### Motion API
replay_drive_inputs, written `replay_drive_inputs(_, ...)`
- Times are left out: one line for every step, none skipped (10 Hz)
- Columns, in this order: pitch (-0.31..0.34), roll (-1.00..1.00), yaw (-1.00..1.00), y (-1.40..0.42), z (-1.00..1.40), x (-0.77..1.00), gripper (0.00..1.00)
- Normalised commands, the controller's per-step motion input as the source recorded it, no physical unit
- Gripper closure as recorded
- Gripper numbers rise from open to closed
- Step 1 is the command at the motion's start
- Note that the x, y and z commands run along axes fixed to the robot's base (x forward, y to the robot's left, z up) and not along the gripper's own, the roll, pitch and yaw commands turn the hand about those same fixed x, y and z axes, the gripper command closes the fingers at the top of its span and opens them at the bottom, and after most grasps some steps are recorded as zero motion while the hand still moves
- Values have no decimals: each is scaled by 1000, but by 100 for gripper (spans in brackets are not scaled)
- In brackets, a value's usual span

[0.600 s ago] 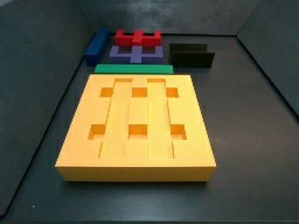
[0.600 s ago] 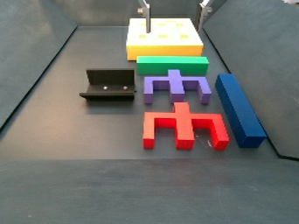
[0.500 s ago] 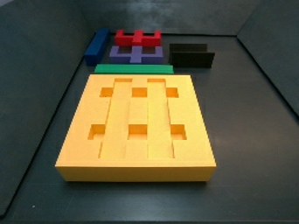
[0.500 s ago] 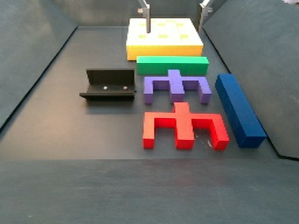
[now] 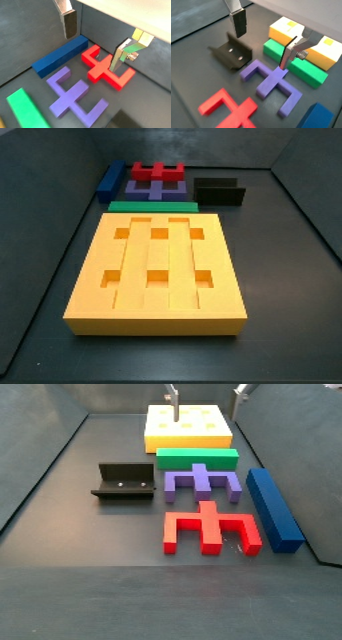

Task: Pick up the green object. Move up. Move to above the board. Insert the green object.
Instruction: Pick up the green object.

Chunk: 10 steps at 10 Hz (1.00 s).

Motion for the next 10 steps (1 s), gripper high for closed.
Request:
replay_drive_inputs(-93, -37, -769, -317, 0, 57, 0)
replay_drive_inputs(-141, -71, -729, -286, 0, 66, 0)
replay_drive_inputs(-164, -41, -720, -320, -66, 66, 0)
replay_drive_inputs(-170, -40, -746, -311, -100, 51, 0)
replay_drive_inputs(-130, -64, -837, -260, -74, 14, 0)
replay_drive_inputs(-129, -20, -777, -334, -194, 80, 0)
replay_drive_inputs(-111, -16, -846, -334, -160, 0, 0)
replay_drive_inputs(-60, -20, -906, -280, -131, 0, 0)
replay_drive_inputs(-56, -46, -946, -197, -166, 0, 0)
replay_drive_inputs(-70, -114, -957, -83, -237, 0, 0)
